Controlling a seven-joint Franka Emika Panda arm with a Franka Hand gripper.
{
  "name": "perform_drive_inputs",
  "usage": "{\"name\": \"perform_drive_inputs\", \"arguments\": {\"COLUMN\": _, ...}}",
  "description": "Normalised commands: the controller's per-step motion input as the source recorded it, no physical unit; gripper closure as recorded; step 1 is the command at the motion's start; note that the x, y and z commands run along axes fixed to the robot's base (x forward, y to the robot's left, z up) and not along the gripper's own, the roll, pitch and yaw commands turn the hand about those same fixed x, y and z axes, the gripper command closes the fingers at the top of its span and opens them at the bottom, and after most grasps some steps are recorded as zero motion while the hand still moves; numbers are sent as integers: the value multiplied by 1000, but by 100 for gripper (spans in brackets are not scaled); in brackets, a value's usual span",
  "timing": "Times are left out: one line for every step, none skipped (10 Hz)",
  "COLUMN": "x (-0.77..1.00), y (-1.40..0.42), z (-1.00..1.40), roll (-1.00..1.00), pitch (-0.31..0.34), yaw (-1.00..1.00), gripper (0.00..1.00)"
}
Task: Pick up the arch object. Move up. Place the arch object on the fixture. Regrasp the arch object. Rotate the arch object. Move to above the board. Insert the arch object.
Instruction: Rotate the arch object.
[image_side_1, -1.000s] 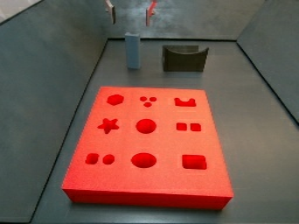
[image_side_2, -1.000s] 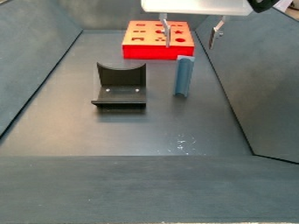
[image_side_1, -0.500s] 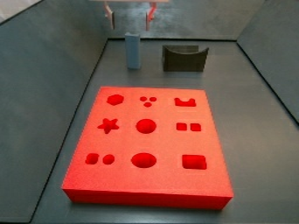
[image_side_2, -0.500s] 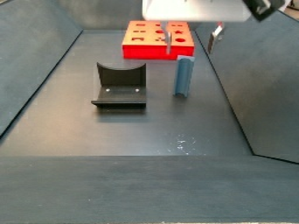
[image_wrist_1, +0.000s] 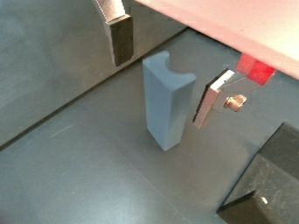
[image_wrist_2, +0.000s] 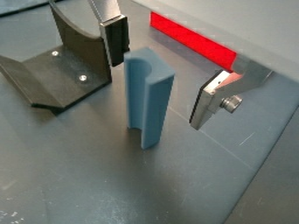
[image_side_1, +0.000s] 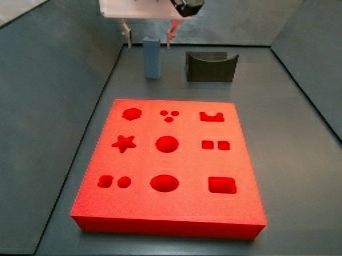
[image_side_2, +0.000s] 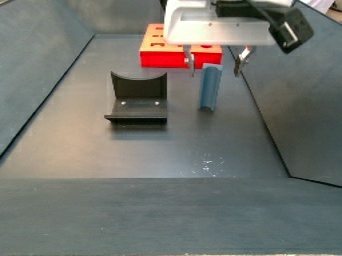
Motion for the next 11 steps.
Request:
{"name": "perform_drive_inputs", "arguments": {"x": 43, "y": 1, "z": -455, "roll": 142, "pitch": -26, "yaw": 20, "gripper": 0}}
{"name": "perform_drive_inputs", "arguments": {"x": 46, "y": 1, "z": -365, "roll": 163, "pitch": -23, "yaw": 18, "gripper": 0}}
{"name": "perform_drive_inputs", "arguments": {"x": 52, "y": -2, "z": -288, "roll": 177, "pitch": -21, "yaw": 21, "gripper": 0}}
{"name": "perform_drive_inputs", "arguments": {"x": 54, "y": -1, "z": -241, "roll": 187, "pitch": -19, "yaw": 22, "gripper": 0}}
{"name": "perform_drive_inputs", "arguments": {"x": 57, "y": 1, "z": -210, "roll": 195, "pitch": -20, "yaw": 22, "gripper": 0}}
{"name": "perform_drive_inputs", "arguments": {"x": 57, "y": -3, "z": -166, "roll": 205, "pitch": -29, "yaw": 22, "gripper": 0}}
{"name": "perform_drive_inputs", "arguments": {"x": 59, "y": -4, "z": -144, "roll": 209, "pitch": -35, "yaw": 23, "gripper": 0}}
{"name": "perform_drive_inputs", "arguments": {"x": 59, "y": -3, "z": -134, "roll": 212, "pitch": -36, "yaw": 23, "gripper": 0}}
{"name": "perform_drive_inputs", "arguments": {"x": 58, "y": -3, "z": -124, "roll": 214, "pitch": -35, "yaw": 24, "gripper": 0}}
{"name": "perform_drive_inputs", "arguments": {"x": 55, "y": -3, "z": -107, "roll": 218, "pitch": -30, "yaw": 24, "gripper": 0}}
{"name": "perform_drive_inputs", "arguments": {"x": 53, "y": -5, "z": -96, "roll": 219, "pitch": -26, "yaw": 25, "gripper": 0}}
